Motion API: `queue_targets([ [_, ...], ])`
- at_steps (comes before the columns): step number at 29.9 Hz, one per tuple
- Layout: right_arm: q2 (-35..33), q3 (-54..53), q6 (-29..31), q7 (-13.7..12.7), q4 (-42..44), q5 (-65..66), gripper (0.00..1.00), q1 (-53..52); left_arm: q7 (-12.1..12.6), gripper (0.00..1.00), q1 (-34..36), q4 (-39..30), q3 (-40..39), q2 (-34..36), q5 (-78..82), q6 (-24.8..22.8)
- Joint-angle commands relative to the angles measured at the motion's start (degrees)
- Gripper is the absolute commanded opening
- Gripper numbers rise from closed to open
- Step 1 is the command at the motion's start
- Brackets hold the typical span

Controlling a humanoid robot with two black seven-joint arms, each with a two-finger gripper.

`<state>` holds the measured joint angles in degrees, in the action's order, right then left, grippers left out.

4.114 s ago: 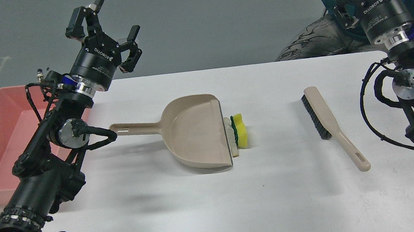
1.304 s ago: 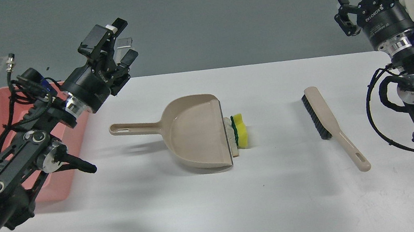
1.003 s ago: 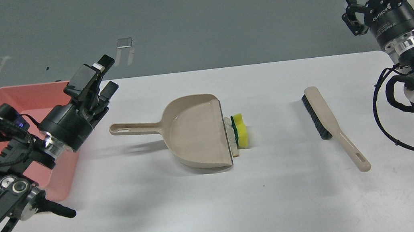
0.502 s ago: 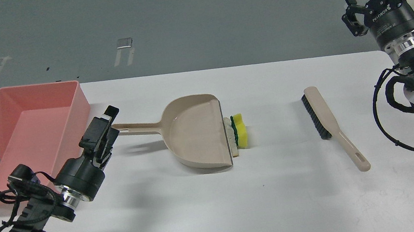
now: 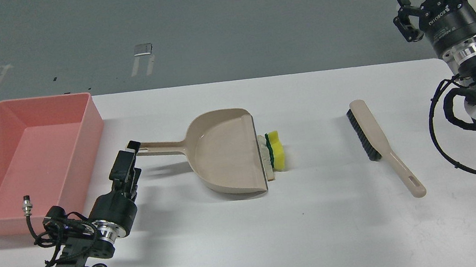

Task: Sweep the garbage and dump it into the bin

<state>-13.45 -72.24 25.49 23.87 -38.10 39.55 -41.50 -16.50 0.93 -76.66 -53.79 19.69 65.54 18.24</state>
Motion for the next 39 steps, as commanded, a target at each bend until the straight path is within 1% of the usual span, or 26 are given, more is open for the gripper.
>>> queue_targets([
  [1, 0.09, -0.01, 0.00, -0.05, 0.04, 0.00, 1.00, -0.16, -0.02, 0.98, 1.79, 0.80, 0.08, -1.49, 0.03, 0.13],
  [3, 0.09, -0.01, 0.00, 0.04, 0.04, 0.00, 1.00, -0.16, -0.02, 0.98, 2.67, 1.33, 0.87, -2.46, -0.06, 0.21],
  [9, 0.09, -0.01, 0.00, -0.05, 0.04, 0.00, 1.00, -0.16, -0.29, 0.98, 5.92, 5.37, 5.44, -3.17, -0.15, 2.50],
  [21, 0.09, -0.01, -0.09, 0.04, -0.04, 0.00, 1.00, 0.02, -0.73, 0.98, 9.26, 12.75, 5.53, -5.80, -0.58, 2.59],
  [27, 0.09, -0.01, -0.09, 0.04, -0.04, 0.00, 1.00, -0.16, -0.64, 0.95, 10.41, 13.90, 5.45, -6.07, -0.94, 2.94],
  [30, 0.18, -0.01, -0.09, 0.04, -0.04, 0.00, 1.00, -0.16, -0.55, 0.90, 10.41, 13.90, 5.45, -6.07, -1.03, 2.94],
  [35, 0.18, -0.01, 0.00, 0.04, -0.22, 0.00, 1.00, -0.07, -0.46, 0.65, 10.32, 13.82, 5.45, -6.16, -1.20, 2.94],
  [36, 0.18, -0.01, 0.00, 0.04, -0.22, 0.00, 1.00, -0.07, -0.46, 0.62, 10.23, 13.90, 5.45, -6.16, -1.20, 2.94],
  [37, 0.18, -0.01, 0.00, 0.04, -0.22, 0.00, 1.00, -0.07, -0.46, 0.55, 10.23, 13.90, 5.45, -6.16, -1.29, 2.94],
  [38, 0.18, -0.01, -0.09, 0.04, -0.22, 0.00, 1.00, 0.02, -0.46, 0.51, 10.23, 13.90, 5.53, -6.16, -1.29, 2.94],
  [39, 0.18, -0.01, -0.09, 0.04, -0.22, 0.00, 1.00, 0.02, -0.46, 0.51, 10.23, 13.90, 5.53, -6.16, -1.29, 2.94],
])
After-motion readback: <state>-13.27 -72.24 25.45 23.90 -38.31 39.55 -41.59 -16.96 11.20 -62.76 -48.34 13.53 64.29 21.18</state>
